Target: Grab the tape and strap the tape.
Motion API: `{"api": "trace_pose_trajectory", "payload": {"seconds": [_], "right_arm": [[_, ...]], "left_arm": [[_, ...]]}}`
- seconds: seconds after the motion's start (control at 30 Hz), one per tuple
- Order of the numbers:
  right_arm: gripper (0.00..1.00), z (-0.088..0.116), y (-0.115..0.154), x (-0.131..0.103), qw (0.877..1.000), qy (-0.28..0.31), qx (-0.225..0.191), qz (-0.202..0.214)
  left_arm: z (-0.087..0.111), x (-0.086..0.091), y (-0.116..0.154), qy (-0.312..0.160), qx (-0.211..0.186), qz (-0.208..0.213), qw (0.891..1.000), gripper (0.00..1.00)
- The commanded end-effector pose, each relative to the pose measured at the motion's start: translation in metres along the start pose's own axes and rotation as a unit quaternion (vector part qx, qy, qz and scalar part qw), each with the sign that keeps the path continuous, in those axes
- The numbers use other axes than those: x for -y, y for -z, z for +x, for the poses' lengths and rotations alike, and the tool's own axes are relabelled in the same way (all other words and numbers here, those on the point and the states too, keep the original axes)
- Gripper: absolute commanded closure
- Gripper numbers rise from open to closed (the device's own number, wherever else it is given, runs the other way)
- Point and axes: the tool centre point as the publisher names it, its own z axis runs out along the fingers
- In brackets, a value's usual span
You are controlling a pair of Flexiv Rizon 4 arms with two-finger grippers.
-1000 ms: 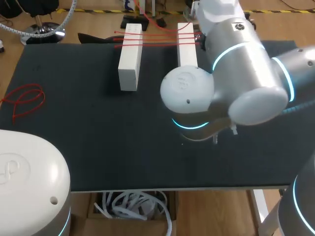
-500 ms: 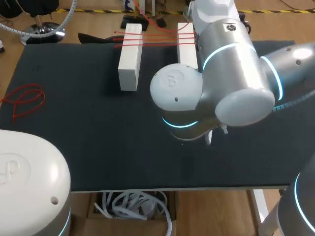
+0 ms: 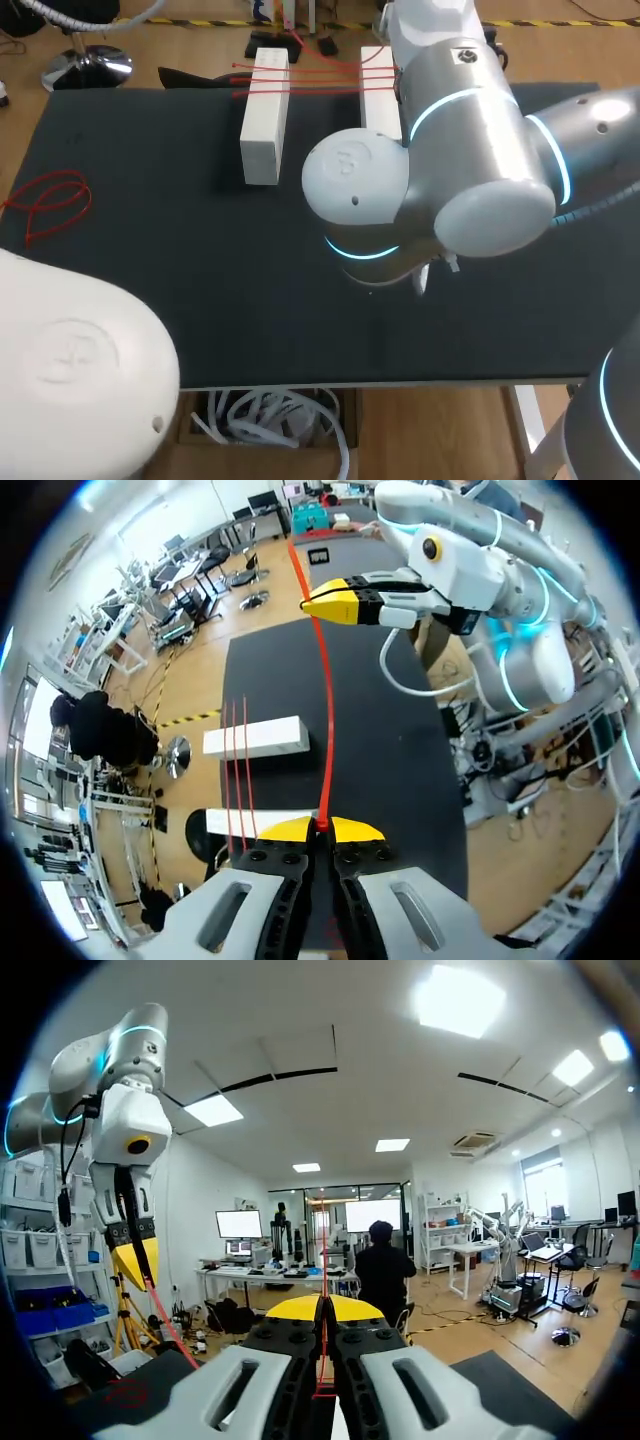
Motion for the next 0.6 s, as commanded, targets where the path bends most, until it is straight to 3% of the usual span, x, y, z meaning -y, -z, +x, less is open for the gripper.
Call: {"api": "trace_pose_trajectory", "payload": {"seconds": [0.03,0.6], "right_arm": [[1.00,0.0010,0.0005,-0.0021,1.000,0.000,0.002,0.002],[1.00,0.0010,0.0005,-0.0021,1.000,0.000,0.002,0.002]], "left_arm": [[0.0022,0.0113,-0.0004,-0.004,0.007,-0.131,0.991,1.00],[0.0045,0.0150,0.0017,-0.008,0.000,-0.085,0.996,1.00]]}}
